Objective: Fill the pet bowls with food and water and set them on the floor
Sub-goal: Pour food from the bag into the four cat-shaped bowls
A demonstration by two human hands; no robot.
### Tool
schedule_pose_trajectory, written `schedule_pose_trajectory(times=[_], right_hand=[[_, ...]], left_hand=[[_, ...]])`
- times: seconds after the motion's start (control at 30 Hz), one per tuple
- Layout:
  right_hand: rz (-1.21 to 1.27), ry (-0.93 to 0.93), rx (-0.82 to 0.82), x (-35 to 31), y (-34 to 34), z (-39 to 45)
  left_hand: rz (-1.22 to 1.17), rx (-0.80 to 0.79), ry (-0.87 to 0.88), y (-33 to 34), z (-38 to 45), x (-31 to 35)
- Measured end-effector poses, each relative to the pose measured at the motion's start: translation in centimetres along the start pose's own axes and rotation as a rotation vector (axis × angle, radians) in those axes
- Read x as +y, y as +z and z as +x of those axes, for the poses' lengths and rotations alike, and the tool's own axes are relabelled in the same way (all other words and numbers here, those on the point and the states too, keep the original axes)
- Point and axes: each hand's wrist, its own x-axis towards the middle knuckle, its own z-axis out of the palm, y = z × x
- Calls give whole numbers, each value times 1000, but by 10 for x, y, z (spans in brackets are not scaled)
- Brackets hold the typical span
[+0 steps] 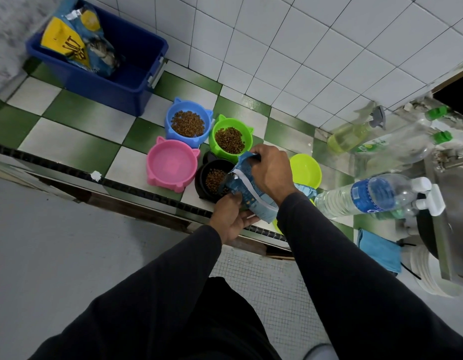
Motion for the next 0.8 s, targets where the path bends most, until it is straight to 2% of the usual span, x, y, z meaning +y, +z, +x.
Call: schedule_pose_trajectory(times=[0.4, 0.8], right_hand=[[-4, 10, -11, 4, 0, 1], [19, 28, 15, 11, -1, -2]], left_hand=[[-39, -6, -35, -1, 1, -1], [-5, 62, -12, 4, 4, -6]])
